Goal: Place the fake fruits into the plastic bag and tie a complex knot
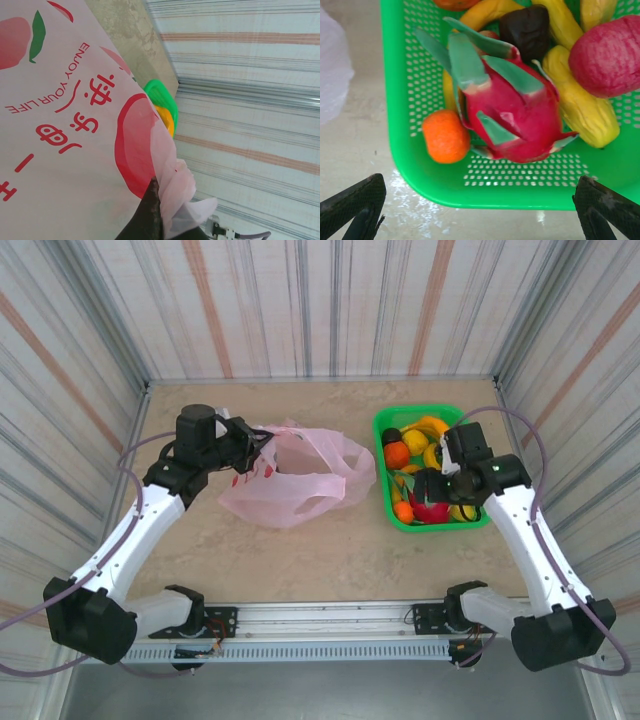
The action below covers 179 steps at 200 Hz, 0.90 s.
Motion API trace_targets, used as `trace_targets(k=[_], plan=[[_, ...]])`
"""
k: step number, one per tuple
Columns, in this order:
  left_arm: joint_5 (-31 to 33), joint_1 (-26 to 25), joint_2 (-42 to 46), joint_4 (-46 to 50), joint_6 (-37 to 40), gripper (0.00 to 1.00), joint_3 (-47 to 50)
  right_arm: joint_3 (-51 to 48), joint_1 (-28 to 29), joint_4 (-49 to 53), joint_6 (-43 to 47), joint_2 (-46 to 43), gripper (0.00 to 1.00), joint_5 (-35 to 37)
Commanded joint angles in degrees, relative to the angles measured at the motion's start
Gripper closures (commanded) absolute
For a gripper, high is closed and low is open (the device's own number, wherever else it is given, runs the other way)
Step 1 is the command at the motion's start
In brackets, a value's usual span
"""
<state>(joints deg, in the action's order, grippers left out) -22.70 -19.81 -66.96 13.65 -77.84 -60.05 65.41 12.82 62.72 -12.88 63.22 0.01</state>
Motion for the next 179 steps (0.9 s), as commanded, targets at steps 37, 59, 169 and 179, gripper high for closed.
trace_targets(k=[37,59,169,179], plan=[[0.47,0.51,0.91,0.49,-0.38,1.0,0.62,1.18,-6.09,2.17,12.45,2.47,0.01,-2.16],[0.22,0.48,0.84,0.2,-0.38,1.0,0.66,0.62,-6.97,2.17,14.65,3.33,0.01,-2.3],[-0.38,-0.01,0.9,-1.57,-0.92,1.0,2.09,1.18,-7.29,1.69,16.24,9.21,0.01,-2.58],[-0.71,0.04,0.78,-1.74,-0.91,1.0,1.91,0.97,-7.04,1.32,16.28,9.68,0.01,-2.75]])
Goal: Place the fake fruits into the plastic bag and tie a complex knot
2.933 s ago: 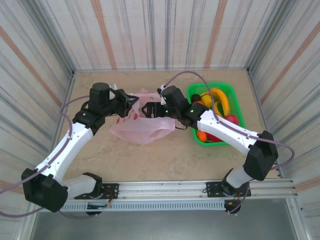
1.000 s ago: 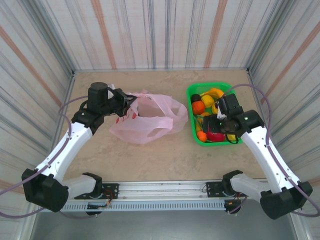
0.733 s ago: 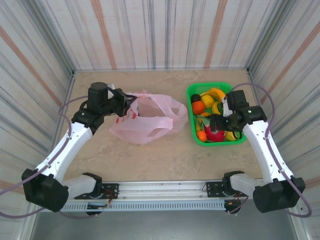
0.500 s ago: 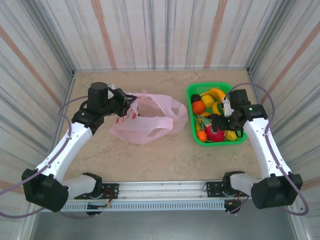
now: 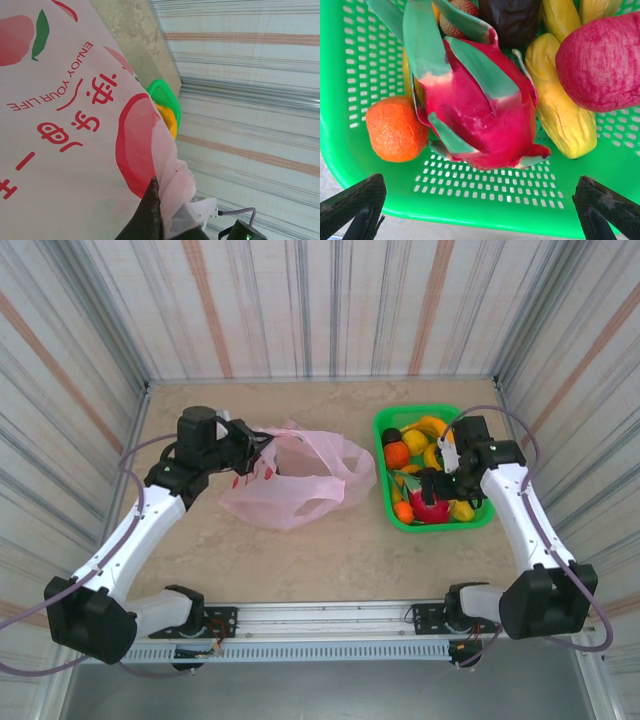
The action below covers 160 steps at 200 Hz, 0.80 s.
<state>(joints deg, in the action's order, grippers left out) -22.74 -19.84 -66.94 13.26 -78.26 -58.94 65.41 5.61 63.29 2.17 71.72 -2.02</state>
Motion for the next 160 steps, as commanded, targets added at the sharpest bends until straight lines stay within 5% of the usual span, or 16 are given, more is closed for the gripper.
trace_targets(k=[1,160], plan=[[-0.65,0.06,0.71,-1.41,-0.49,1.0,0.78,0.92,0.27,0.72,1.19,1.25,0.01,-0.75],[-0.99,-0.17,0.39,-1.55,-0.49,1.0,0.49,-0.15,2.51,-4.74,2.2,13.39,0.01,3.6]])
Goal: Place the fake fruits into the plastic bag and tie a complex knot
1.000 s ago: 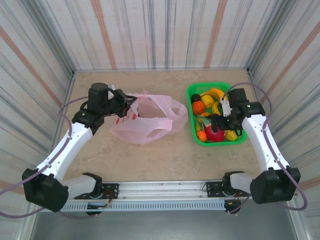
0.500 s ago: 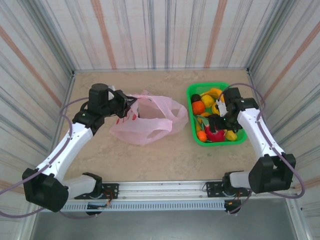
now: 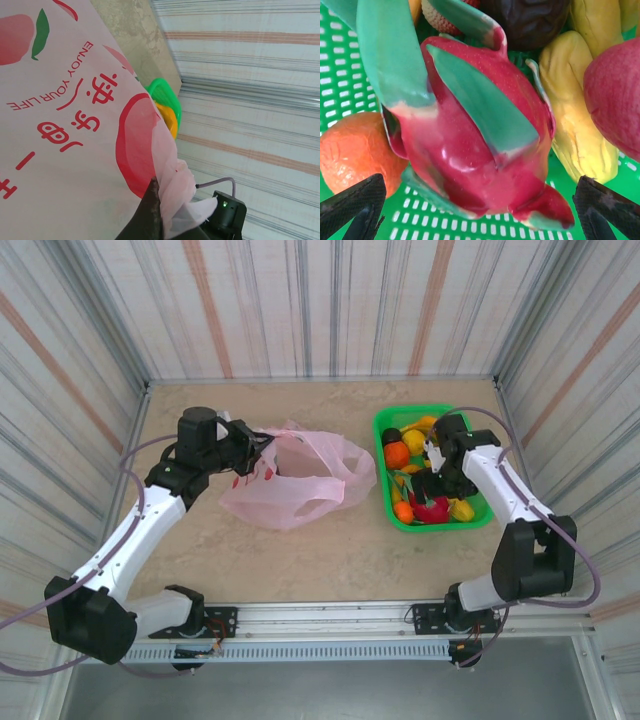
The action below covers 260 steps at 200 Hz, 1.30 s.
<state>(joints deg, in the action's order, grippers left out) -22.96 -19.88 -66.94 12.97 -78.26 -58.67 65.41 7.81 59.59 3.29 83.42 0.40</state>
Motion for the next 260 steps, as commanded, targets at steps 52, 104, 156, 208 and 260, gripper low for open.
trace_targets(k=[52,104,156,208,260], plan=[[-1.02,-0.07,-0.06,-1.26,-0.4,1.0,-0.03,-1.05,0.58,-3.59,0.51,5.0,0.01,0.39],[-1.12,-0.07,-0.37,-1.24,-0.36,1.0,-0.14,-3.21,0.71,-5.95,0.0,9.34,0.01,0.39],[-1.19,-0.12,-0.7,-1.27,-0.43,1.0,-0.12,-5.59,1.31,-9.26,-0.4,12.92,0.01,0.87],[-1.33,-0.1,-0.86,-0.89,-0.07,1.0,-0.39,-5.01,2.34,-11.95,-0.27,14.74,0.01,4.22],[-1.39,-0.07,-0.85,-0.54,-0.07,1.0,-0.52,-3.37,2.17,-12.94,0.81,15.8,0.01,2.95]])
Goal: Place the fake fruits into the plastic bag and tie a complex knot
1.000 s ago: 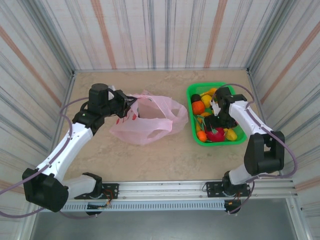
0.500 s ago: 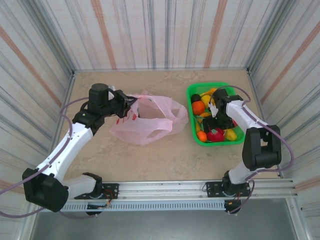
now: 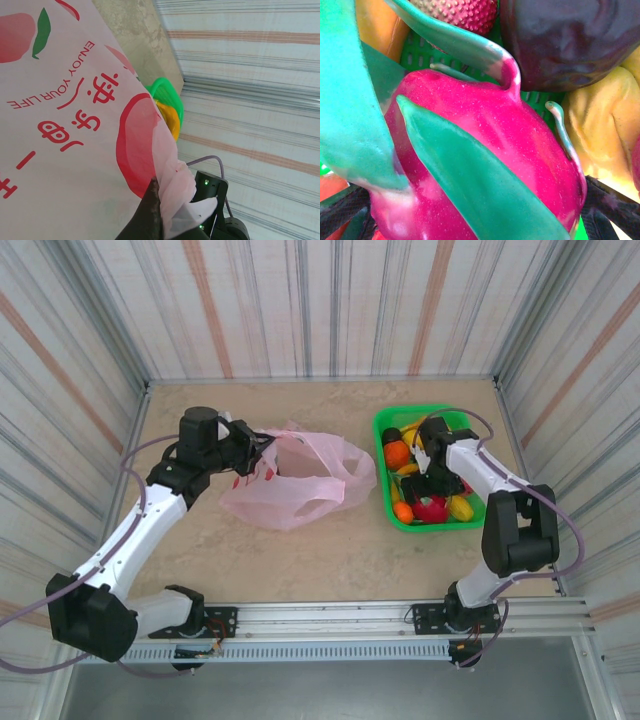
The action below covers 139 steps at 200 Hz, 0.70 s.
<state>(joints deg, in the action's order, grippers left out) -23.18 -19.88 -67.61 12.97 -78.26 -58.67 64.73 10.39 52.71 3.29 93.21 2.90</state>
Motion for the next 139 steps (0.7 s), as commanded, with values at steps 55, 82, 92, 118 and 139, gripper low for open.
trace_targets(k=[55,82,92,118,139], plan=[[-0.3,-0.29,-0.17,0.46,0.3,1.0,-1.18,-0.9,-1.36,-5.6,1.33,12.68,0.01,0.45],[-0.3,-0.45,-0.46,0.56,0.39,1.0,-1.44,0.56,-0.7,-5.89,0.65,14.25,0.01,-0.43],[-0.24,-0.49,-0.41,0.6,0.38,1.0,-1.39,0.88,-0.55,-5.93,0.22,13.6,0.02,-0.76],[0.08,-0.63,-0.33,0.81,0.39,1.0,-1.5,1.11,-1.7,-6.36,-0.59,8.76,0.14,-3.01],[0.15,-0.6,-0.46,0.84,0.54,1.0,-1.66,0.93,-3.57,-6.4,-1.23,3.33,0.25,-4.35]])
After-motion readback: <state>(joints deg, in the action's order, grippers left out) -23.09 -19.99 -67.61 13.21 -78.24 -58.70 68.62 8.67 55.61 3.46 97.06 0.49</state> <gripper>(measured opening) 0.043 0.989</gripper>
